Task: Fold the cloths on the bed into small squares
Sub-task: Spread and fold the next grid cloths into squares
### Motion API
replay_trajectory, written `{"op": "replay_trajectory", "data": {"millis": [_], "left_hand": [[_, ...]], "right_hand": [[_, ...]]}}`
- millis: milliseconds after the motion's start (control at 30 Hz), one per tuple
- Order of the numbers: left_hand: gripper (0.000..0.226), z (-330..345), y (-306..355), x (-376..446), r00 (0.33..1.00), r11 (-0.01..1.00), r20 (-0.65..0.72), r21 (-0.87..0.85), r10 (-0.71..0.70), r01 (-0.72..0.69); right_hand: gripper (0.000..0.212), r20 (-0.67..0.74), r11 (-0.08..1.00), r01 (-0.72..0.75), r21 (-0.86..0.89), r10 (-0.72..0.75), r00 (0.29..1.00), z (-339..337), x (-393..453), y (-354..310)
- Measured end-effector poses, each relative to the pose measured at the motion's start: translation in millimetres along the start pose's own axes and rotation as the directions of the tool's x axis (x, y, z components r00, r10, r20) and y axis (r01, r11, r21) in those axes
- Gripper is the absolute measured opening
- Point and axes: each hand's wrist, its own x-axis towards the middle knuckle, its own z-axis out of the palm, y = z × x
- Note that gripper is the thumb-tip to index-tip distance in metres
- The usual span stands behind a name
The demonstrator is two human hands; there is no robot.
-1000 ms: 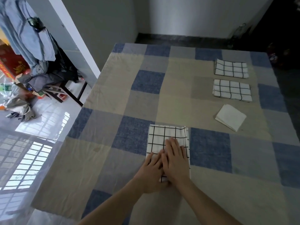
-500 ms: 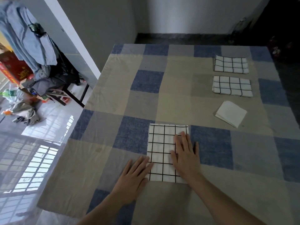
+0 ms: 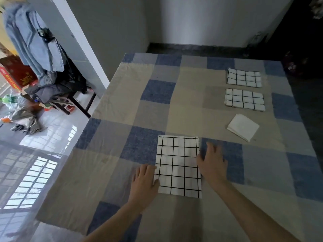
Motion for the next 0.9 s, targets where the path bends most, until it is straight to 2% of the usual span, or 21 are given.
{"op": "replay_trajectory", "data": {"millis": [67, 133, 200, 333, 400, 567, 633, 733, 800, 900], "left_hand": [[0.033, -2.2, 17.3, 14.0, 0.972, 0.954, -0.029, -0.202, -0.234, 0.224], [0.032, -3.7, 27.4, 30.8, 0.924, 0.861, 0.036, -0.351, -0.38, 0.368], [0.032, -5.3, 33.0, 46.7, 0.889, 0.77, 0.111, -0.462, -0.444, 0.441], [0.038, -10.7, 37.6, 64.4, 0.843, 0.672, 0.235, -0.517, -0.483, 0.53], [0.041, -13.6, 38.5, 67.7, 0.824, 0.627, 0.267, -0.545, -0.5, 0.557], [0.025, -14.5, 29.9, 70.6, 0.812, 0.645, 0.282, -0.499, -0.51, 0.579], [0.015, -14.6, 28.0, 72.2, 0.799, 0.623, 0.346, -0.501, -0.492, 0.6], [0.016, -17.7, 32.2, 70.7, 0.74, 0.548, 0.452, -0.497, -0.499, 0.673], [0.015, -15.3, 32.7, 69.9, 0.754, 0.545, 0.462, -0.521, -0.466, 0.656], [0.013, -14.0, 31.5, 68.3, 0.818, 0.585, 0.414, -0.572, -0.4, 0.575]], "right_hand": [[0.063, 0.176, 0.973, -0.136, 0.188, 0.103, 0.979, 0.9, -12.6, -3.2], [0.07, 0.316, 0.92, -0.265, 0.288, 0.17, 0.933, 2.5, -17.6, -4.2], [0.074, 0.366, 0.85, -0.359, 0.385, 0.217, 0.905, 0.2, -17.5, -8.4], [0.07, 0.467, 0.594, -0.552, 0.584, 0.311, 0.828, -2.5, -13.7, -15.1], [0.068, 0.455, 0.559, -0.559, 0.612, 0.329, 0.828, -0.5, -9.7, -14.0], [0.043, 0.48, 0.58, -0.548, 0.603, 0.285, 0.83, -5.5, -5.7, -9.9], [0.029, 0.469, 0.608, -0.504, 0.614, 0.233, 0.852, -11.6, -7.5, -9.1], [0.021, 0.47, 0.623, -0.44, 0.647, 0.129, 0.873, -23.1, -10.4, -11.0], [0.021, 0.449, 0.644, -0.403, 0.65, 0.103, 0.888, -31.2, -10.6, -9.3], [0.026, 0.464, 0.641, -0.401, 0.654, 0.078, 0.882, -40.5, -10.5, 1.1]]}}
